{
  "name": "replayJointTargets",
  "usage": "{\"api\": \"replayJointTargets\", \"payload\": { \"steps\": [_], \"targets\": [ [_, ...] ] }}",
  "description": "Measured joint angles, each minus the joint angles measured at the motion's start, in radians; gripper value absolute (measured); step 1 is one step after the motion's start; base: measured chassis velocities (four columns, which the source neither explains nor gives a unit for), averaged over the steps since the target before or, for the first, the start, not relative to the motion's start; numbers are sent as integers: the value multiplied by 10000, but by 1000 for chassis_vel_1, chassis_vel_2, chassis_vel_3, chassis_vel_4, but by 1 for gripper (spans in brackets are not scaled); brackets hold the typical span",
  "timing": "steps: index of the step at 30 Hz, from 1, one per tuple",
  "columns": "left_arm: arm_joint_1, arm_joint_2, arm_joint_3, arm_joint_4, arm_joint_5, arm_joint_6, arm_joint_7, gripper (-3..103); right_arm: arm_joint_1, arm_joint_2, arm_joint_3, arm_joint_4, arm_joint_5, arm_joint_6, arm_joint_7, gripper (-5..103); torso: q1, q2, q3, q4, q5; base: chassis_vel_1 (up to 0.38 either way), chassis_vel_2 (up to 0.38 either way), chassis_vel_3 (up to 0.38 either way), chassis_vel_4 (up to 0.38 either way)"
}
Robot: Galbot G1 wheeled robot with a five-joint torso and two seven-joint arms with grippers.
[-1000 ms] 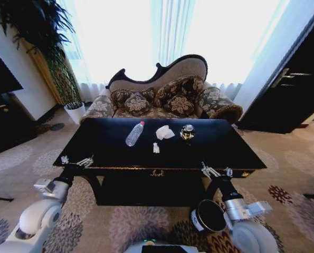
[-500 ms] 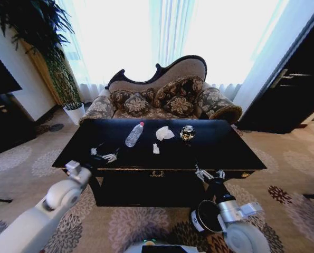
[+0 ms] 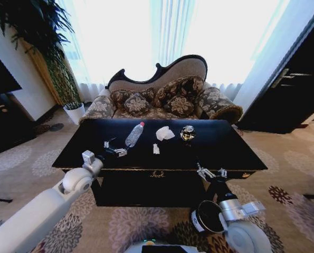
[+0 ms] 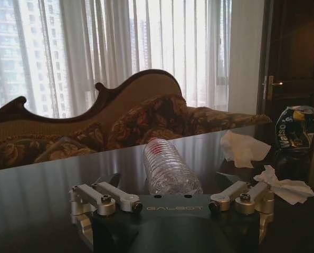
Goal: Move to the front of the table and place the trash on the table into the trash bin.
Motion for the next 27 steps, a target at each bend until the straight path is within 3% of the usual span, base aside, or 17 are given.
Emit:
{"api": "replayJointTargets", "payload": {
  "steps": [9, 16, 27],
  "targets": [
    [-605, -387, 631, 506, 180, -172, 55, 91, -6, 111, -100, -54, -76, -2, 0, 100, 0, -1, 0, -1, 0, 0, 0, 0, 0],
    [-924, -772, 1017, 1082, 493, -419, 181, 97, -10, 110, -134, -76, -101, -19, -3, 100, 0, 0, 0, 0, -1, 0, 0, 0, 0],
    [-1223, -1385, 1274, 1912, 837, -606, 261, 98, -107, 118, -152, -69, 12, 22, -69, 100, 0, 0, -1, 1, -1, 0, 0, 0, 0]
  ]
}}
